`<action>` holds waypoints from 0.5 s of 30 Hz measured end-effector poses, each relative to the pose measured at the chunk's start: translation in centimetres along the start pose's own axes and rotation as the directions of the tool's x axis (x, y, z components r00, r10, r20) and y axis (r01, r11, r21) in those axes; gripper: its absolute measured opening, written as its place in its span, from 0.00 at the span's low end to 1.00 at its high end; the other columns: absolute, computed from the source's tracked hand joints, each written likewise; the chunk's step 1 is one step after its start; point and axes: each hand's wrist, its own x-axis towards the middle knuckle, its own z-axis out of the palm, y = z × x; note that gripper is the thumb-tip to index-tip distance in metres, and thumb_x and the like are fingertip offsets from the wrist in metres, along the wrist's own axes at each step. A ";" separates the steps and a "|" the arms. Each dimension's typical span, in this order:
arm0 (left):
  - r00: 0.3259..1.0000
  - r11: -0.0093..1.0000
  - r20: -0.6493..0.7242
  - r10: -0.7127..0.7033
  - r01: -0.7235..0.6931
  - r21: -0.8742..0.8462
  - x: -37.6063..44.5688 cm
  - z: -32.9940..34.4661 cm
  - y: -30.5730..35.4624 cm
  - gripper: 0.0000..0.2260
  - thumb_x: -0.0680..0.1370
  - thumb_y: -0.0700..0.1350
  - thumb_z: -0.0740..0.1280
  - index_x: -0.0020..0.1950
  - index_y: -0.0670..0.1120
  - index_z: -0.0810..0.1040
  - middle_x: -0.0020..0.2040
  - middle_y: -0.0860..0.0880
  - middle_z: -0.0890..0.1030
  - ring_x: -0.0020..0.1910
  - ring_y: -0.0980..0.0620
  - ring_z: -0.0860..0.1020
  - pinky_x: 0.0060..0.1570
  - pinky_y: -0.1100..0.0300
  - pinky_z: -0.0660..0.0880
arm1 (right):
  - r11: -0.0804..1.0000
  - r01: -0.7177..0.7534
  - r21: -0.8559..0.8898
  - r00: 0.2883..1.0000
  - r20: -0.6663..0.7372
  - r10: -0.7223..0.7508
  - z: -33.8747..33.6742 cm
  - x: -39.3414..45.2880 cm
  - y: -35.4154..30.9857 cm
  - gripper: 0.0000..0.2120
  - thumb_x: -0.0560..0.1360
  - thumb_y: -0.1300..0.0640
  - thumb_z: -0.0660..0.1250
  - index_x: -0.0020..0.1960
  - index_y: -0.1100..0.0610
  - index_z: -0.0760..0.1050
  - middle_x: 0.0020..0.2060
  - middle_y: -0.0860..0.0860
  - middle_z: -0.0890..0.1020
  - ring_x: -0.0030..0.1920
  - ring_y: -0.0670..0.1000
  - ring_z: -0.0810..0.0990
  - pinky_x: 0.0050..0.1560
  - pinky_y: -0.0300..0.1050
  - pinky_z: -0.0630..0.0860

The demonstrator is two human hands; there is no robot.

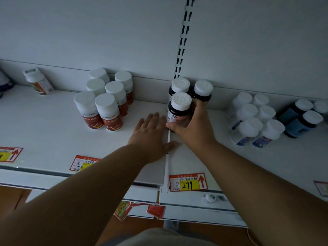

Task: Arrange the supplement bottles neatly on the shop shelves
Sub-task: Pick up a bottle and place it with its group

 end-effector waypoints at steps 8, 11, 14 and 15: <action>0.970 0.970 -0.193 0.150 -0.182 -0.161 -7.4 -2.9 -1.2 0.35 0.77 0.60 0.64 0.79 0.49 0.54 0.78 0.49 0.60 0.76 0.48 0.58 0.76 0.52 0.52 | 0.991 0.000 -0.131 0.993 -0.117 -0.016 -1.0 -7.2 -3.8 0.25 0.72 0.53 0.75 0.65 0.54 0.70 0.59 0.50 0.72 0.57 0.50 0.75 0.56 0.49 0.76; 0.904 0.914 -0.278 0.324 -0.375 -0.153 -11.0 -3.4 -3.0 0.29 0.76 0.56 0.66 0.75 0.49 0.65 0.71 0.48 0.72 0.70 0.45 0.69 0.70 0.46 0.66 | 0.986 -0.088 -0.139 0.990 -0.122 0.071 -0.6 -12.8 -6.3 0.18 0.75 0.56 0.72 0.61 0.52 0.70 0.55 0.47 0.75 0.51 0.43 0.76 0.49 0.34 0.75; 0.892 0.891 -0.294 0.345 -0.409 -0.198 -15.7 -1.9 -5.1 0.27 0.75 0.52 0.69 0.73 0.49 0.68 0.67 0.47 0.75 0.67 0.45 0.71 0.66 0.48 0.68 | 0.985 -0.107 -0.139 0.994 -0.022 0.105 1.1 -18.4 -8.4 0.13 0.76 0.55 0.71 0.58 0.50 0.71 0.51 0.46 0.79 0.49 0.43 0.78 0.49 0.32 0.76; 0.907 0.895 -0.241 0.345 -0.395 -0.206 -17.3 -1.1 -5.5 0.29 0.75 0.52 0.70 0.74 0.49 0.67 0.69 0.48 0.74 0.68 0.46 0.71 0.66 0.49 0.67 | 0.983 -0.126 -0.136 0.991 0.028 0.131 1.9 -20.0 -8.9 0.12 0.76 0.55 0.70 0.57 0.50 0.71 0.49 0.45 0.79 0.48 0.43 0.79 0.49 0.35 0.77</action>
